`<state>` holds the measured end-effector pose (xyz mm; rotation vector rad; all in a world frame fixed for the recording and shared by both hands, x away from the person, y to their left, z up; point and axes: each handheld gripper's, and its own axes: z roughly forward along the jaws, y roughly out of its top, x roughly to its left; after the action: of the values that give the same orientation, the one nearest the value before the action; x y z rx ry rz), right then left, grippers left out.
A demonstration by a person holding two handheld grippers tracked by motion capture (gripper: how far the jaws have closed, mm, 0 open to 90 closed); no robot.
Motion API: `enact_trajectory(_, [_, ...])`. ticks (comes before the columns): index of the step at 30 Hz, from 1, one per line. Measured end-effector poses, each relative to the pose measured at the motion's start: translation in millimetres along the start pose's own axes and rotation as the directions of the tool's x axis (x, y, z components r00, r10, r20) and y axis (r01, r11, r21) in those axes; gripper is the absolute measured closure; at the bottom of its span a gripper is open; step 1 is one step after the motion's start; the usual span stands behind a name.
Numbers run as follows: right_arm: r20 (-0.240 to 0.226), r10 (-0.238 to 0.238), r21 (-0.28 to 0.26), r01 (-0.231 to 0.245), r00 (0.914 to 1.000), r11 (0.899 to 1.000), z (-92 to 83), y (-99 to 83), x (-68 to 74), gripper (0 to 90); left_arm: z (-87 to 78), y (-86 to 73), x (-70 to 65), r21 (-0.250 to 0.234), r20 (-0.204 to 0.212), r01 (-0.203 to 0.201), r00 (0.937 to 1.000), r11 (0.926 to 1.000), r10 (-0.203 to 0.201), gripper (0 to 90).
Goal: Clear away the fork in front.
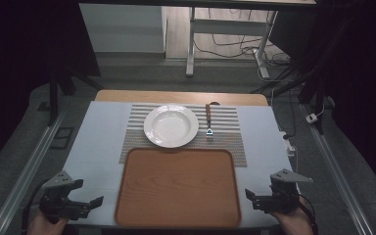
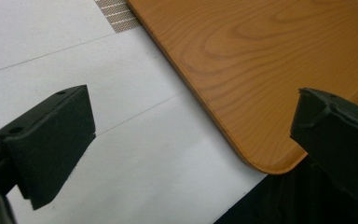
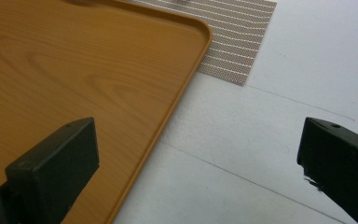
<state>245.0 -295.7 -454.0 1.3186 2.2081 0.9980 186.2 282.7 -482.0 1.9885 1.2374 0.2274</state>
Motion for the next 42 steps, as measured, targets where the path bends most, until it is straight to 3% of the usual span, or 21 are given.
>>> enact_trajectory(22, [-0.018,-0.072,0.011,0.072,0.9972,0.997,5.6,5.9,9.0,0.0,1.3,0.4,-0.2,0.012,0.001,0.0,1.0,0.9999,0.0,0.0])
enact_trajectory(27, [-0.058,-0.096,0.026,0.097,0.9938,0.995,10.2,8.3,10.0,0.0,1.5,0.5,0.0,0.013,0.001,0.002,1.0,0.9999,-0.002,0.0])
enact_trajectory(42, [-0.069,-0.175,0.04,0.178,0.9822,0.983,23.8,22.6,22.5,0.0,0.9,0.2,1.8,0.005,0.01,0.015,0.9998,0.9999,-0.015,0.0])
